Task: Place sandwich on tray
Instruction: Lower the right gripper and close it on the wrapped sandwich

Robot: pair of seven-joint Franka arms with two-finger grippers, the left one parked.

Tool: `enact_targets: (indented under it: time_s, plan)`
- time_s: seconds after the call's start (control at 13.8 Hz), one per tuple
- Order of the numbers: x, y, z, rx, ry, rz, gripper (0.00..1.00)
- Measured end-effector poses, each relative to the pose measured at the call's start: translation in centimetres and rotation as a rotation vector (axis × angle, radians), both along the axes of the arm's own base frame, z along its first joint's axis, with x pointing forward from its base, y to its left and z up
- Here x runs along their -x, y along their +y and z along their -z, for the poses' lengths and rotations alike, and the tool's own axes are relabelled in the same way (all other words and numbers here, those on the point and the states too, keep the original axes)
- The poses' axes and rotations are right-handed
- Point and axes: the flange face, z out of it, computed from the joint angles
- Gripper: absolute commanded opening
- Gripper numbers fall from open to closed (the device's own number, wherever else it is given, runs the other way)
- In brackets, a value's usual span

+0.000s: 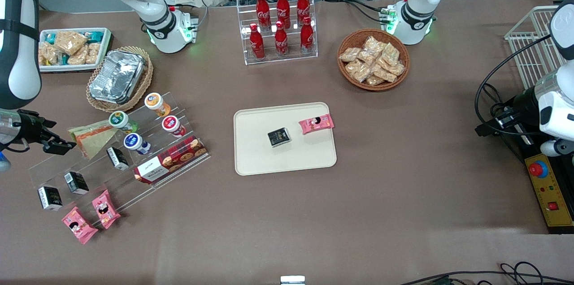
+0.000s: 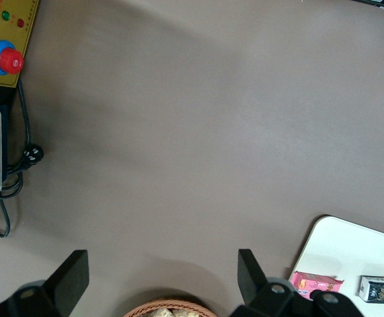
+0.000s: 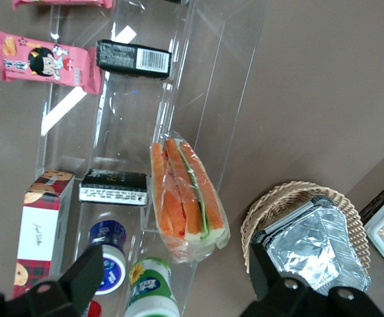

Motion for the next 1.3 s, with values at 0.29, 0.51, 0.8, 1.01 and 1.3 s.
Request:
enact_targets:
  time_s: [0.29, 0.51, 0.8, 1.01, 1.3]
  plan:
    - [0.1, -0.1, 0.9, 0.000, 0.003, 0.003, 0.98]
    - [0.4, -0.6, 1.7, -0.001, 0.010, 0.013, 0.98]
    - [0.7, -0.6, 2.9, -0.003, 0.015, 0.014, 0.98]
    - [0.8, -0.6, 4.4, -0.005, 0.032, 0.013, 0.98]
    - [0.8, -0.6, 6.1, -0.010, 0.058, 0.008, 0.98]
